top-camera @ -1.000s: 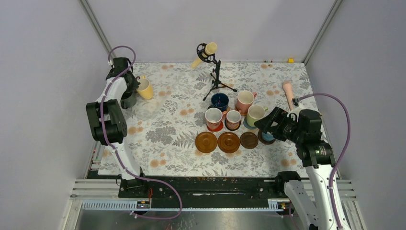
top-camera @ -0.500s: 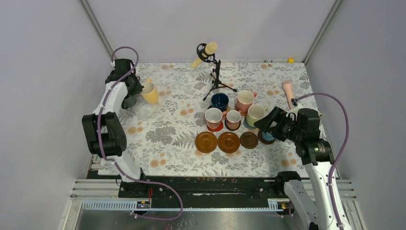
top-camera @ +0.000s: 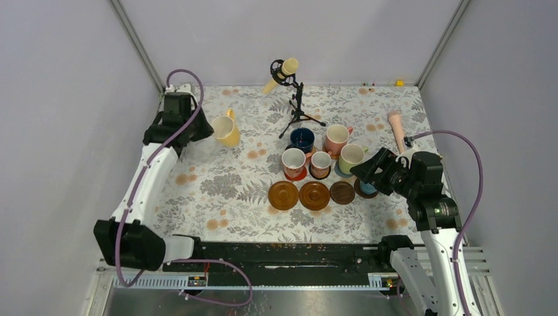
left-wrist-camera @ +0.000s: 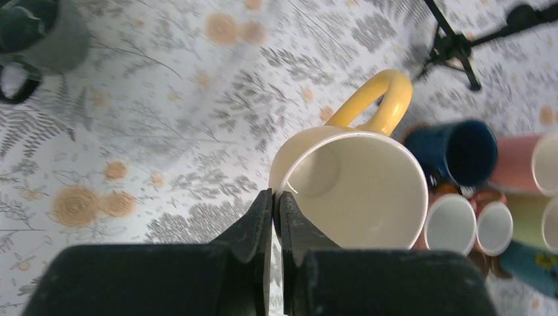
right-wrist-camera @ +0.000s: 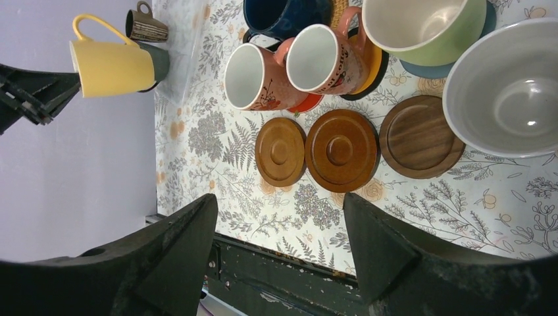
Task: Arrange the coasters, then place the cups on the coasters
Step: Pick up the cup at the corner of the board, then place the cup on the coaster.
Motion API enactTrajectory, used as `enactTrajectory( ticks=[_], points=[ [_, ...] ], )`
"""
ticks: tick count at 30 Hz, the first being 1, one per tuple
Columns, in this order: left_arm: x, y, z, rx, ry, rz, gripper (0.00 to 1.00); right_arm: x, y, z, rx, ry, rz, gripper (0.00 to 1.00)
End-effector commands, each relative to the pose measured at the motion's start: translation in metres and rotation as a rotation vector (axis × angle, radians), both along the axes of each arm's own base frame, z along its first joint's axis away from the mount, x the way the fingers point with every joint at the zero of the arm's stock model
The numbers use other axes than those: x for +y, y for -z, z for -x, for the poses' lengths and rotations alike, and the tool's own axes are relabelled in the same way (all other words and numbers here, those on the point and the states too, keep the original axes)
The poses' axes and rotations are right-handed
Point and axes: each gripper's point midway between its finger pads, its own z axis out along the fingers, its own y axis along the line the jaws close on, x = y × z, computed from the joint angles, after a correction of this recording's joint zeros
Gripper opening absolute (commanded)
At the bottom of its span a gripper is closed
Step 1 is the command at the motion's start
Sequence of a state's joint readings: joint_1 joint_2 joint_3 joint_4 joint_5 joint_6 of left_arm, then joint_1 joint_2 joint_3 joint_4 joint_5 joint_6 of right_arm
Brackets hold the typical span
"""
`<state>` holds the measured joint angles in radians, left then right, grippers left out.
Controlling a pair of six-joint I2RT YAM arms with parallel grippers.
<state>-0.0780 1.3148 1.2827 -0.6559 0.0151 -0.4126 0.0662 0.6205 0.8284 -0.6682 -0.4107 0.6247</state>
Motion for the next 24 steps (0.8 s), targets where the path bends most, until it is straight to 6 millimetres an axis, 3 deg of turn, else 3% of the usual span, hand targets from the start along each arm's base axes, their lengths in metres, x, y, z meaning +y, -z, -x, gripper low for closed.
enactTrajectory(
  ticks=[1, 5, 8, 15, 24],
  points=[
    [-0.039, -0.037, 0.026, -0.125, 0.132, 0.037, 0.00, 0.007, -0.005, 0.005, 0.016, -0.048, -0.005, 0.77],
    [-0.067, -0.031, 0.057, -0.101, 0.212, 0.031, 0.00, 0.014, -0.003, 0.003, 0.041, -0.052, -0.009, 0.76],
    [-0.082, -0.016, 0.078, -0.048, 0.268, 0.022, 0.00, 0.031, -0.007, -0.002, 0.034, -0.068, -0.008, 0.74],
    [-0.104, 0.003, 0.116, -0.042, 0.336, 0.028, 0.00, 0.108, -0.010, -0.016, 0.059, -0.153, -0.014, 0.71],
    [-0.115, 0.010, 0.134, -0.051, 0.384, 0.051, 0.00, 0.210, -0.030, -0.031, 0.052, -0.233, 0.023, 0.66]
  ],
)
